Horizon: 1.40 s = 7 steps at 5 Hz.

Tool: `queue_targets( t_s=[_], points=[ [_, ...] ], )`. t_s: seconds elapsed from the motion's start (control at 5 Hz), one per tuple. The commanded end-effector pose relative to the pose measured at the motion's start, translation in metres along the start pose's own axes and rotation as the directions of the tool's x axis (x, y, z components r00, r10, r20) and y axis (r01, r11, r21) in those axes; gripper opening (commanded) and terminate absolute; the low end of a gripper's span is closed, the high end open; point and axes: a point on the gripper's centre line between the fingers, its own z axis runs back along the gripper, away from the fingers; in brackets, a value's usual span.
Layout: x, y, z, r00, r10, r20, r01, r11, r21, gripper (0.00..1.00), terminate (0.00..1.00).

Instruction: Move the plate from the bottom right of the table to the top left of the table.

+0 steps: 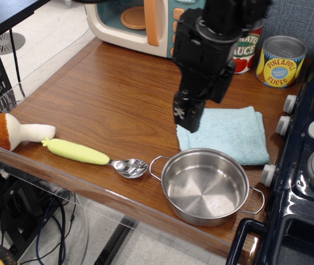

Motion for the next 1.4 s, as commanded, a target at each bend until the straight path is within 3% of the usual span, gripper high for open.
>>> queue_targets(
  t_s=[0.0, 0.6, 1.2],
  points=[
    [-0.005, 0.028, -0.009, 0.986, -0.136, -0.102, 0.133, 0.991, -0.032, 1.0, 0.0],
    [-0.006, 0.057, -0.049, 0.962, -0.273, 0.026, 0.27, 0.959, 0.082, 1.0, 0.0],
    [-0.012, 0.07, -0.072, 0.941, -0.335, 0.037, 0.326, 0.932, 0.155, 1.0, 0.0]
  ],
)
